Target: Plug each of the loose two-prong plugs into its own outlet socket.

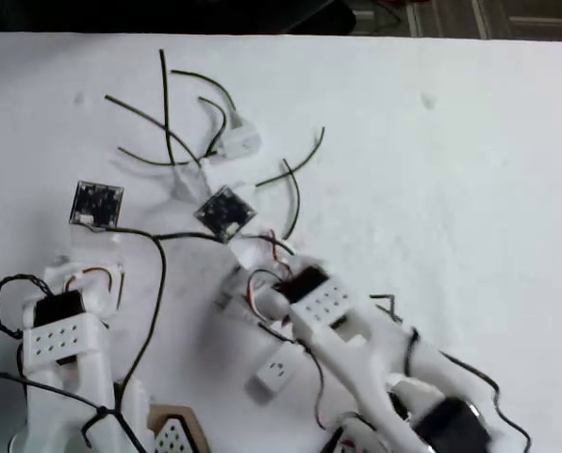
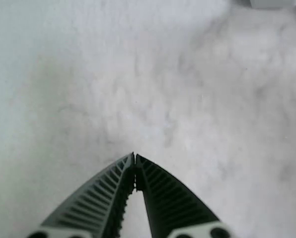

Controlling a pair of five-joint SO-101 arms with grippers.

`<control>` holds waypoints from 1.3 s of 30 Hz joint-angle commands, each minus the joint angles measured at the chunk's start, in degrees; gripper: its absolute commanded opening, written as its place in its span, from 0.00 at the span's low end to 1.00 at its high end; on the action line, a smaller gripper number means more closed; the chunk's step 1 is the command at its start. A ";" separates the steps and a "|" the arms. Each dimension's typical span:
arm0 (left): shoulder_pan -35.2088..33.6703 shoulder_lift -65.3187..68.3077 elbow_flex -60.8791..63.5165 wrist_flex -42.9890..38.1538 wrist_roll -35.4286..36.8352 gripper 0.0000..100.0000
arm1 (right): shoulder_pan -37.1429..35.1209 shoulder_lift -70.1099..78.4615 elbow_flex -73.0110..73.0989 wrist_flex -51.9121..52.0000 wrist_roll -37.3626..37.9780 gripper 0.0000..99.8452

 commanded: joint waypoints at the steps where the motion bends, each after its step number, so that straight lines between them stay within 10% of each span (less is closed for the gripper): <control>1: 0.13 -1.19 -0.26 -1.41 0.00 0.02 | -0.04 -13.85 -0.35 7.16 -4.92 0.28; 19: 0.13 -1.10 -0.26 -1.41 0.00 0.02 | -4.70 0.92 1.41 -3.56 -5.54 0.18; 24: 0.13 -1.10 -0.26 -1.41 0.00 0.02 | -0.40 1.27 1.41 -7.16 -5.19 0.01; 39: 0.13 -1.01 -0.18 -1.41 0.00 0.02 | 12.09 -5.67 -14.86 -7.52 -1.58 0.02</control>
